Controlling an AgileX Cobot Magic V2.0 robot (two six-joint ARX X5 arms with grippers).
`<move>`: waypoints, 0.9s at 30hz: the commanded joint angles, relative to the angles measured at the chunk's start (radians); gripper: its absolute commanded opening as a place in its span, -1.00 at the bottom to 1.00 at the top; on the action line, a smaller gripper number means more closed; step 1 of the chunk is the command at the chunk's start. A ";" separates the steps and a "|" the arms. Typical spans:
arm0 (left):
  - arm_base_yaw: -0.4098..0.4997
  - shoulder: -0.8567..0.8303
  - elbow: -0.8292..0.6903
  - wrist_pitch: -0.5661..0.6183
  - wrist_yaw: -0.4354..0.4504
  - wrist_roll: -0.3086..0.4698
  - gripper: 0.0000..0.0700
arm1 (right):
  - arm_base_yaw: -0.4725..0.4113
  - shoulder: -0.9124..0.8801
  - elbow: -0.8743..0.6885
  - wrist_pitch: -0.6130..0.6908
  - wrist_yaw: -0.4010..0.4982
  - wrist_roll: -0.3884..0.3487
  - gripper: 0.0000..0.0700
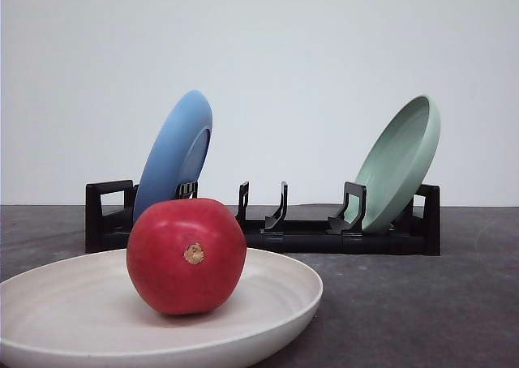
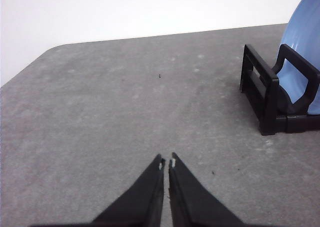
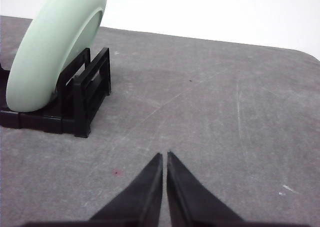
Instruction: Place pomegranate in white plate
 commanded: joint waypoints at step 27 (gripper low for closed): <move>0.002 -0.002 -0.009 -0.003 0.001 0.006 -1.00 | -0.002 -0.003 -0.004 0.011 0.001 -0.001 -0.98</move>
